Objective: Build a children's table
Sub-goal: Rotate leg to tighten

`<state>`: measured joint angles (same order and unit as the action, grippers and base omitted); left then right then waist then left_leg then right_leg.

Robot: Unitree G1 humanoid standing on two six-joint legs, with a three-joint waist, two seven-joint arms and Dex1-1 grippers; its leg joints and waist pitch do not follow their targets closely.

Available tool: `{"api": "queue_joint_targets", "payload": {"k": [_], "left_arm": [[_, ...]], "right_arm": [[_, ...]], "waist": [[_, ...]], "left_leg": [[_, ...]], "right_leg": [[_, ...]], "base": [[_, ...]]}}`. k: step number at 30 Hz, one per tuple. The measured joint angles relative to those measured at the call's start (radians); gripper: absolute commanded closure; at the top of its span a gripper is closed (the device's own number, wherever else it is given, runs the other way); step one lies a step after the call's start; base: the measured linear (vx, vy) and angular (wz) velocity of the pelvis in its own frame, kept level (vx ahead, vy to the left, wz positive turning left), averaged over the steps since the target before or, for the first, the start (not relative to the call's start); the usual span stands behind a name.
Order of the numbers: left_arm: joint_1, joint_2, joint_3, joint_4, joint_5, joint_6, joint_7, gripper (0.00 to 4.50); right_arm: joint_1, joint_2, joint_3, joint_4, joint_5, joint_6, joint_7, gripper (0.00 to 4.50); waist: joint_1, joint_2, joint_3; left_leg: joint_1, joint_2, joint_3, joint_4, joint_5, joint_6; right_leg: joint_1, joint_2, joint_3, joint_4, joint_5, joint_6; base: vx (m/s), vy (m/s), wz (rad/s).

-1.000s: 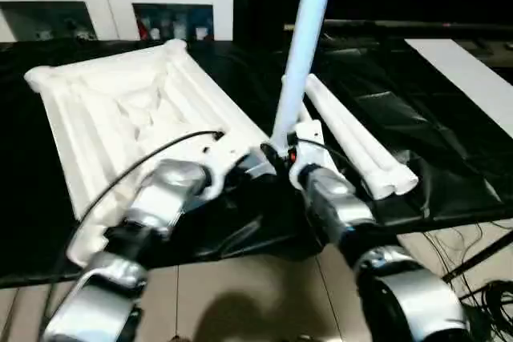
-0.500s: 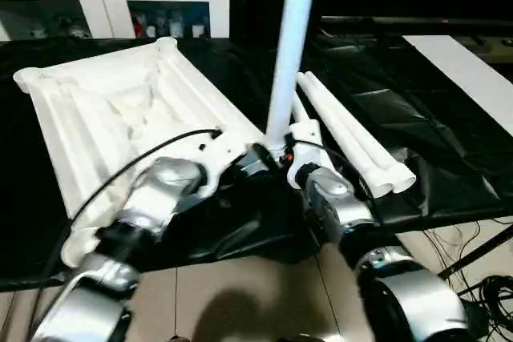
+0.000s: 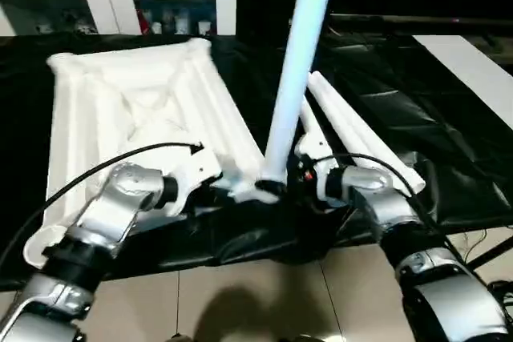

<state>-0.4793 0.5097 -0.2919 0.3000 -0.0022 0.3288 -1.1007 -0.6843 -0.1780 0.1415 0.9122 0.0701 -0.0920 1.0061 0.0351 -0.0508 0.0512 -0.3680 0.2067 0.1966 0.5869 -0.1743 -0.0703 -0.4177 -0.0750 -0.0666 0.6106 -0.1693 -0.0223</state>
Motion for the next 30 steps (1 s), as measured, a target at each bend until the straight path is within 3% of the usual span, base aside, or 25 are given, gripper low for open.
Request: {"api": "queue_joint_targets", "payload": {"k": [7, 16, 17, 23, 30], "left_arm": [[0.004, 0.015, -0.003, -0.015, -0.004, 0.011, -0.029, 4.5], [0.008, 0.026, -0.005, -0.024, -0.013, 0.014, -0.041, 4.5], [0.01, 0.027, -0.005, -0.027, -0.013, 0.015, -0.041, 4.5], [0.011, 0.029, -0.006, -0.033, -0.013, 0.02, -0.042, 4.5], [-0.006, -0.005, 0.001, -0.001, 0.008, 0.035, 0.023, 4.5]], "right_arm": [[0.0, 0.0, 0.005, 0.0, 0.002, 0.003, 0.042, 0.67], [0.0, 0.001, 0.006, 0.0, 0.011, 0.025, 0.089, 1.32], [0.0, 0.001, 0.006, 0.0, 0.011, 0.026, 0.093, 1.62], [0.0, 0.001, 0.006, 0.0, 0.012, 0.027, 0.096, 1.76], [-0.003, 0.045, -0.026, 0.051, 0.012, 0.0, -0.056, 1.78]], "waist": [[0.001, 0.0, 0.0], [0.002, 0.0, 0.0], [0.002, -0.001, 0.0], [0.002, -0.001, 0.0], [-0.005, -0.001, 0.0]], "left_leg": [[0.0, 0.0, 0.0, 0.0, 0.0, 0.0], [-0.001, 0.0, 0.0, 0.0, 0.0, 0.0], [-0.001, 0.0, 0.0, 0.0, 0.0, 0.0], [-0.001, 0.0, 0.0, 0.0, 0.0, 0.0], [0.002, 0.0, 0.0, 0.001, 0.0, 0.0]], "right_leg": [[0.0, 0.0, 0.0, 0.001, 0.0, 0.0], [0.0, 0.0, 0.0, 0.0, 0.0, 0.0], [0.0, 0.0, 0.0, 0.0, 0.0, 0.0], [0.0, 0.0, 0.0, 0.0, 0.0, 0.0], [0.002, 0.0, 0.0, 0.002, 0.0, 0.0]], "base": [[0.0, 0.0, 0.0], [0.0, 0.0, 0.0], [0.0, 0.0, 0.0], [0.0, 0.0, 0.0], [0.0, 0.0, 0.0]]}}
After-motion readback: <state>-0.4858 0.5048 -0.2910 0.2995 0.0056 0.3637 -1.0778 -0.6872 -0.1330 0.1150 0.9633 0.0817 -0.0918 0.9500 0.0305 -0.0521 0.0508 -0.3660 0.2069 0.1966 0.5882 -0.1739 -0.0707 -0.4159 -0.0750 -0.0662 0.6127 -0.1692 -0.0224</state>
